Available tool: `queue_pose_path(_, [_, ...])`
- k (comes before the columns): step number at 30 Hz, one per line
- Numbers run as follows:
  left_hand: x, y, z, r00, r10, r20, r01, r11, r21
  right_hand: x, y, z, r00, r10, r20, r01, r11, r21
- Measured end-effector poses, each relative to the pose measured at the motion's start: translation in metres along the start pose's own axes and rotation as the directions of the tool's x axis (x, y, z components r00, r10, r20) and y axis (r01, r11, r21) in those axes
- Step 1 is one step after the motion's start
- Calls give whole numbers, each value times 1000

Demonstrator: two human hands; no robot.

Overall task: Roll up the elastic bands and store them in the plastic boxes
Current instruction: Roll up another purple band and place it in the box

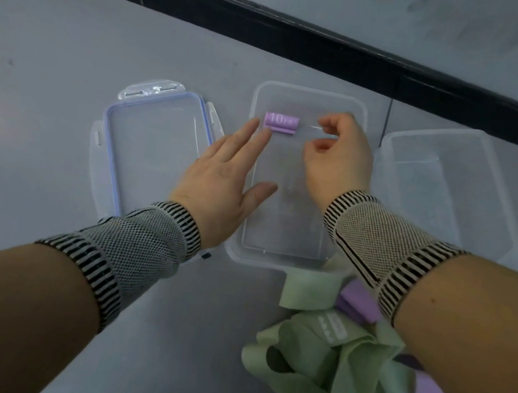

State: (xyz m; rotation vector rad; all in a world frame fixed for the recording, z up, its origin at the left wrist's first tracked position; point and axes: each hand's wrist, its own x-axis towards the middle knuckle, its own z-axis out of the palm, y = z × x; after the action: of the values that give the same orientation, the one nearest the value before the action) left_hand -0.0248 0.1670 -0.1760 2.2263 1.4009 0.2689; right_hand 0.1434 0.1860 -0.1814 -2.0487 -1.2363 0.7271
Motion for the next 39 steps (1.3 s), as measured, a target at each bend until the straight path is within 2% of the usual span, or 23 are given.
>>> queue_pose_path(7, [-62, 35, 2, 997, 69, -24, -67, 993, 95, -76, 3, -57, 997, -41, -63, 48, 993, 107])
queue_pose_path(12, [-114, 61, 1, 992, 125, -3, -124, 984, 129, -145, 17, -116, 1000, -18, -26, 18, 1000, 23])
queue_pose_path(16, [-154, 81, 9, 998, 60, -1, -59, 996, 66, -202, 47, -155, 999, 35, -20, -37, 995, -91])
queue_pose_path(19, [-179, 90, 33, 997, 46, 65, -49, 998, 41, -233, 86, -155, 984, 173, -51, -177, 980, -93])
queue_pose_path(21, [-182, 92, 45, 991, 59, 121, -65, 997, 45, -238, 105, -148, 967, 247, -60, -251, 964, -89])
queue_pose_path(24, [-161, 93, 57, 991, 35, 131, -42, 998, 50, -220, 113, -134, 966, 251, -59, -255, 963, -84])
queue_pose_path(27, [-136, 101, 64, 990, 26, 137, -35, 997, 62, -195, 100, -116, 984, 152, 93, -142, 984, -110])
queue_pose_path(29, [-128, 109, 67, 988, 24, 151, -33, 998, 58, -183, 99, -102, 972, 120, 204, -68, 968, -242])
queue_pose_path(32, [-131, 114, 74, 984, 4, 177, -8, 1000, 23, -183, 106, -95, 959, 141, 247, -72, 960, -270])
queue_pose_path(33, [-134, 114, 75, 986, 2, 169, -2, 1000, -3, -187, 107, -96, 967, 92, 237, -34, 971, -237])
queue_pose_path(35, [-138, 116, 74, 992, -4, 126, 14, 997, -82, -203, 106, -103, 975, -113, 191, 155, 963, -222])
queue_pose_path(37, [-140, 118, 70, 997, -44, 68, 56, 982, -179, -227, 105, -111, 911, -335, 242, 393, 883, -257])
queue_pose_path(39, [-143, 118, 67, 991, -127, 38, 133, 966, -224, -248, 120, -114, 836, -392, 383, 499, 833, -239])
